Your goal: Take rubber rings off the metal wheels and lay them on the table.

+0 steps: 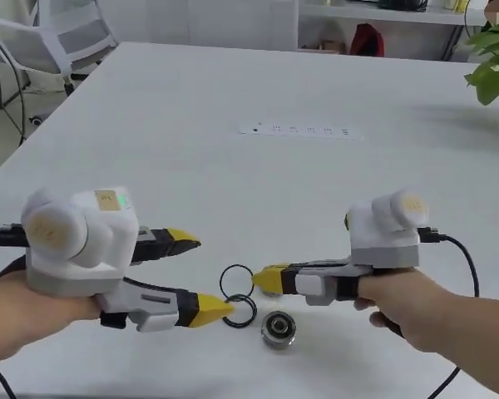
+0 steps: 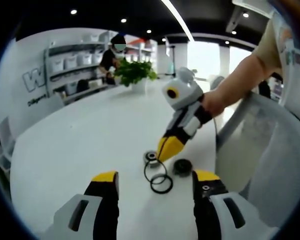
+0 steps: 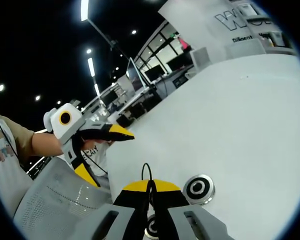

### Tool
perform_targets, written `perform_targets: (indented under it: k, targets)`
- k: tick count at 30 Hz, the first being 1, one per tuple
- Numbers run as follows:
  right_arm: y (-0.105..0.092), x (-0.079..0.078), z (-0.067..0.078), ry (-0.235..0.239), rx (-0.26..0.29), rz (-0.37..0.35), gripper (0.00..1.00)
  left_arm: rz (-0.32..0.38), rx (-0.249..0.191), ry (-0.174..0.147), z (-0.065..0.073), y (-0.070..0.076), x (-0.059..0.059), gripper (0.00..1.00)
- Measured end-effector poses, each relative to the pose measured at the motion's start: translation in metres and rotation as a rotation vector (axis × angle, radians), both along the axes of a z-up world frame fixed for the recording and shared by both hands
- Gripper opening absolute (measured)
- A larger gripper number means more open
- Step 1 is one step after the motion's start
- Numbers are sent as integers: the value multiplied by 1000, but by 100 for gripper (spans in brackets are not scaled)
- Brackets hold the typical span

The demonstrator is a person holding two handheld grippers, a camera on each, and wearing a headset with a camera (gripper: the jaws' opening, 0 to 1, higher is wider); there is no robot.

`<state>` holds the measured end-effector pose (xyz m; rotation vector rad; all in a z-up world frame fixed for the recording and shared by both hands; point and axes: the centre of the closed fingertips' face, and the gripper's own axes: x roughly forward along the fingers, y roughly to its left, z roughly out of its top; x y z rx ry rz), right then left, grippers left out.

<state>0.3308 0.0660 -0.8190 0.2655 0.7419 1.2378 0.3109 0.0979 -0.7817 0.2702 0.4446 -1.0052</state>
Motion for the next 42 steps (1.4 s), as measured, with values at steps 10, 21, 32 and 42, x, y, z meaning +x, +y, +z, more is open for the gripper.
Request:
perform_targets:
  k: [10,21,32,42]
  targets:
    - [0,-6,-14,42,-39,16,0,18,7,7,-4,8,-3,61]
    - [-6,-10,-29,108,-79,5,0,26,10,13,-7,12,-4,61]
    - [-7,-7,-34,118,-91,-11,0,33,15,21,-11,14,-6,61]
    - [-8,-6,-38,124,-104,-24,0,37,17,30,-13,14,-6,61]
